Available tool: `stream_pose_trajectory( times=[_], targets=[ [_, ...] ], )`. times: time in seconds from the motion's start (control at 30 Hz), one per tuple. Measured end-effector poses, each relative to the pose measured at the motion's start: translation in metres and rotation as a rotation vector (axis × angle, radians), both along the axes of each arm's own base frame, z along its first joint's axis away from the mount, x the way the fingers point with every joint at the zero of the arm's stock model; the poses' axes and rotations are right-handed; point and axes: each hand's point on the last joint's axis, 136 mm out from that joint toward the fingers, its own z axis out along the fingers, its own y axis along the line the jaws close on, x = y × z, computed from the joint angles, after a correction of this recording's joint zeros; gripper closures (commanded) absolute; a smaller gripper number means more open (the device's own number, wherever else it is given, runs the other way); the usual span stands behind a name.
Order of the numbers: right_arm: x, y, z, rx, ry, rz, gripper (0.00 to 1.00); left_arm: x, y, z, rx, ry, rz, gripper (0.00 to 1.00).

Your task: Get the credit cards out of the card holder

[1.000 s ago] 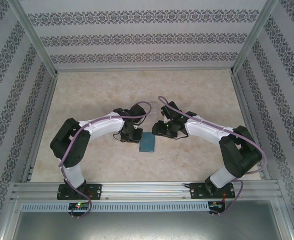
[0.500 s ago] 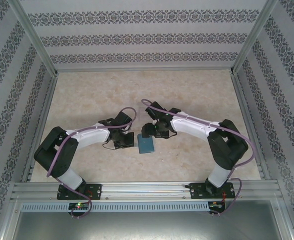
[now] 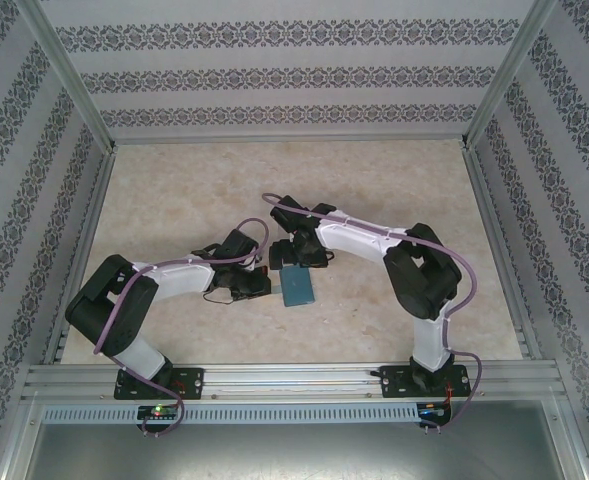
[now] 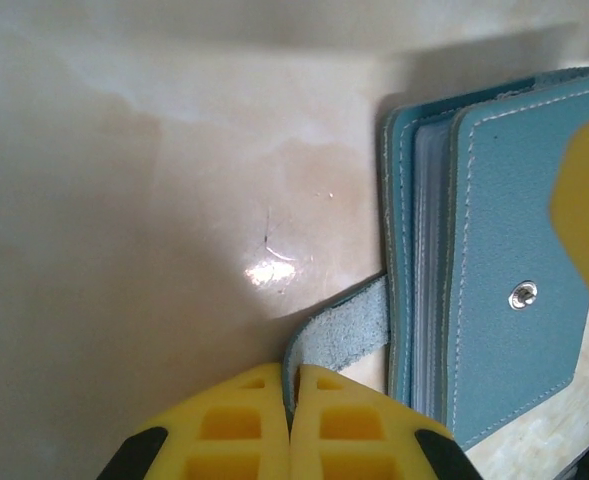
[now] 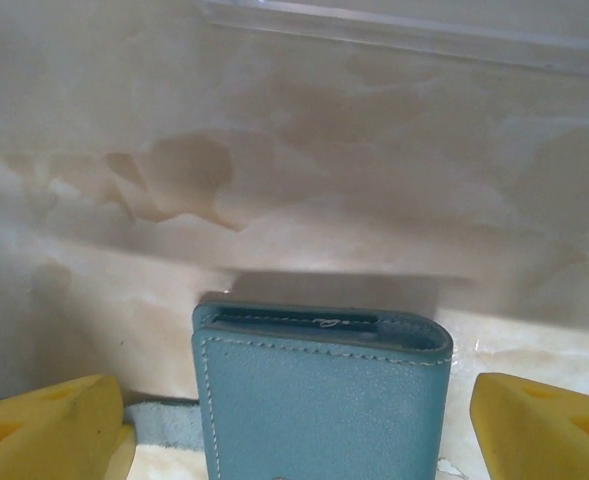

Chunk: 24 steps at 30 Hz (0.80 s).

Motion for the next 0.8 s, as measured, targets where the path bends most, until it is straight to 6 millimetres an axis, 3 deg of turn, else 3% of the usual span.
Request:
stream_pose_trajectory(
  times=[0.47,0.8],
  targets=[
    [-0.001,-0.002,-0.020,-0.076,0.043,-0.045,0.14,0.001,-0.003,0.003,-0.036,0.000,-0.006,1.00],
    [-0.001,-0.007,-0.021,-0.104,0.039,-0.050,0.17,0.000,-0.003,0.001,-0.042,0.004,-0.003,1.00]
  ],
)
